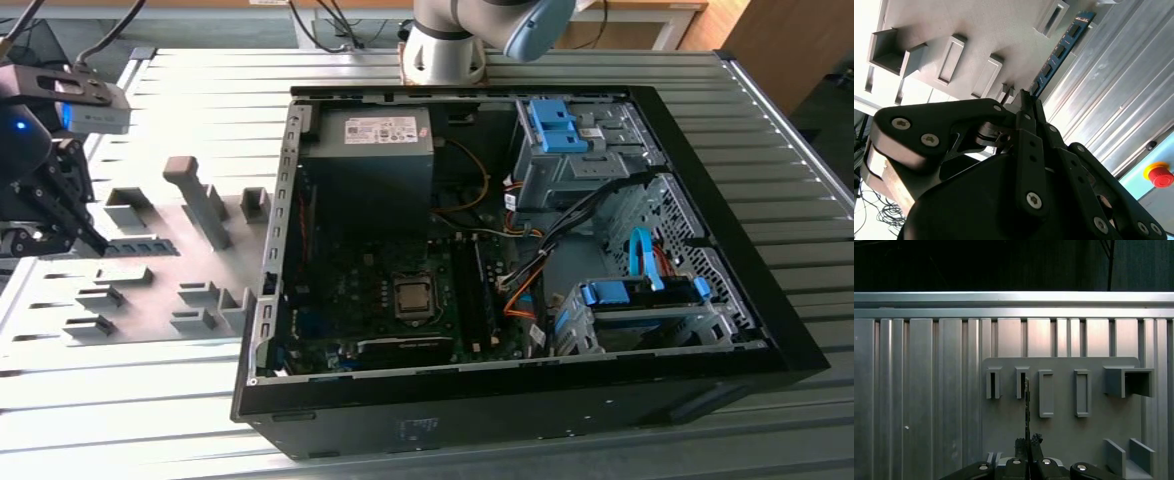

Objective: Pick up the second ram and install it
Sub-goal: 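Pick up the second ram and move it above second insertion slot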

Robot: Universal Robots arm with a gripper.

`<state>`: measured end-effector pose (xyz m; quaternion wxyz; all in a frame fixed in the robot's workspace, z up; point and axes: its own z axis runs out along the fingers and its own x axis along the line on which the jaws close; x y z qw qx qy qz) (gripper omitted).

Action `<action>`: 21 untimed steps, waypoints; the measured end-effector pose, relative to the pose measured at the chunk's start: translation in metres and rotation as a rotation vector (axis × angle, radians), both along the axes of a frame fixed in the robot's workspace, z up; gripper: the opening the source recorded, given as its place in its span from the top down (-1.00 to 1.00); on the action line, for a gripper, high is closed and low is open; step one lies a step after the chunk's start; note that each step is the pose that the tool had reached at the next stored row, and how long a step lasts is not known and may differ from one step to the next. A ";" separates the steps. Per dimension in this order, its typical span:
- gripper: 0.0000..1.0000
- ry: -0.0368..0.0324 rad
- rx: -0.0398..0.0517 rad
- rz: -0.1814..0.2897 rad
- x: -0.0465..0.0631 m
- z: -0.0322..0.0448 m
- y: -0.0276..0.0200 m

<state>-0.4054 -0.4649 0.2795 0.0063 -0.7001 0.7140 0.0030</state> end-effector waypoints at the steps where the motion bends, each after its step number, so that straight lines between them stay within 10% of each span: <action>1: 0.73 0.0000 0.0000 0.000 0.000 0.0002 0.0000; 21: 0.73 0.0000 0.0000 0.000 0.000 0.0115 0.0000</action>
